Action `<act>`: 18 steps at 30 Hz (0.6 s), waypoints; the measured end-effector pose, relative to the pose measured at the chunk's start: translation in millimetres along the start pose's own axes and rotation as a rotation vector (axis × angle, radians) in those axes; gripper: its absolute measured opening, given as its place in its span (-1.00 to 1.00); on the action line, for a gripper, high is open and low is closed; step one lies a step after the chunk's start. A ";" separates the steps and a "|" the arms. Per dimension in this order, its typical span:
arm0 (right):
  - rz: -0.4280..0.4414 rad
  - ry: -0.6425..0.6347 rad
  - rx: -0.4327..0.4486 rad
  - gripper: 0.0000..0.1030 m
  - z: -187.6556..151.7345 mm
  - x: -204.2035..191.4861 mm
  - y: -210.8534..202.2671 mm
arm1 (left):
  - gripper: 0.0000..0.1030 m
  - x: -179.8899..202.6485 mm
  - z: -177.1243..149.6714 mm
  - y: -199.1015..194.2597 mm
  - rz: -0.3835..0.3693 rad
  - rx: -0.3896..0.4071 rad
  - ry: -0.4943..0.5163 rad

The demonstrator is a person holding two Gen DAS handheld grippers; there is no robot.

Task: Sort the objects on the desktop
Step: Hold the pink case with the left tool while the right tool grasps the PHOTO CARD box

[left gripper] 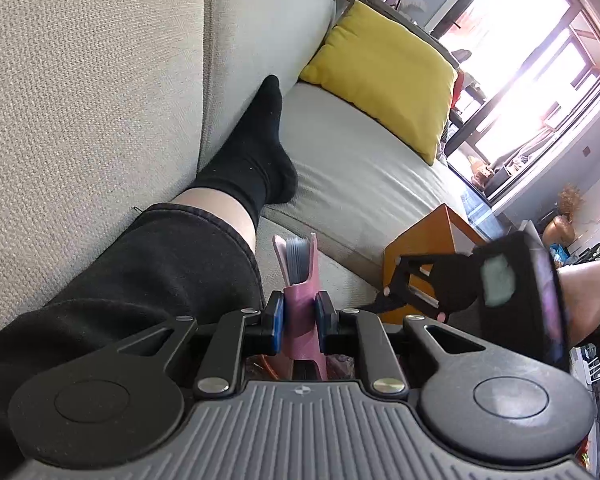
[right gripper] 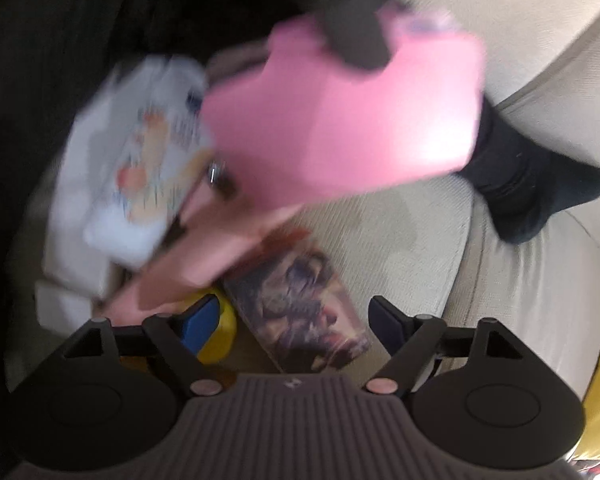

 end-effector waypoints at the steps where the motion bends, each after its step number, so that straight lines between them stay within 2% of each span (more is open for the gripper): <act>1: -0.004 -0.003 -0.002 0.56 -4.5 0.6 2.2 | -0.65 -0.2 -0.4 -0.1 -0.001 -0.001 -0.001; 2: 0.013 0.017 0.013 0.50 -3.7 2.4 0.5 | -0.65 -0.4 -0.6 0.2 0.000 -0.001 0.001; 3: 0.037 0.054 0.026 0.26 -2.0 4.9 -2.7 | -0.65 -0.4 -0.5 0.2 -0.002 0.002 0.002; 4: 0.052 0.089 0.031 0.16 -0.5 8.4 -4.9 | -0.65 -0.6 -0.5 0.8 -0.003 0.001 0.000; 8: 0.024 0.155 0.038 -0.07 0.1 26.3 -2.9 | -0.65 -0.1 -1.3 5.4 -0.001 -0.009 -0.001; 9: 0.037 0.181 0.033 -0.24 0.3 29.9 -1.2 | -0.65 0.3 -2.0 6.2 0.000 -0.012 0.001; 11: 0.060 0.204 0.046 -0.18 0.5 30.8 -2.3 | -0.65 0.2 -3.7 7.1 -0.003 -0.017 -0.001; 12: 0.055 0.192 0.061 -0.08 1.8 31.0 -3.0 | -0.65 -0.5 -3.8 7.3 -0.002 -0.018 -0.004; 13: 0.039 0.180 0.078 0.20 3.6 33.0 -3.0 | -0.65 -1.6 -4.0 7.8 0.003 -0.018 -0.006; 14: 0.026 0.169 0.093 0.31 -0.2 36.3 -2.1 | -0.65 -2.9 -4.3 8.1 0.008 -0.018 -0.008; 17: 0.045 0.149 0.066 0.33 6.4 27.6 4.3 | -0.65 -3.1 -3.3 9.3 0.008 -0.017 -0.011; 18: 0.013 0.126 0.066 0.34 7.5 25.2 7.2 | -0.65 -2.6 -3.3 9.6 0.010 -0.018 -0.008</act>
Point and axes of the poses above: each gripper's, at about its wrist camera, not at the fingertips, and y roughly the way its jaws point, x to its right, z to its top, the point moved 10 cm from there along y, roughly the way its jaws point, and after that the axes turned 11 degrees about y, right-handed, at the moved point
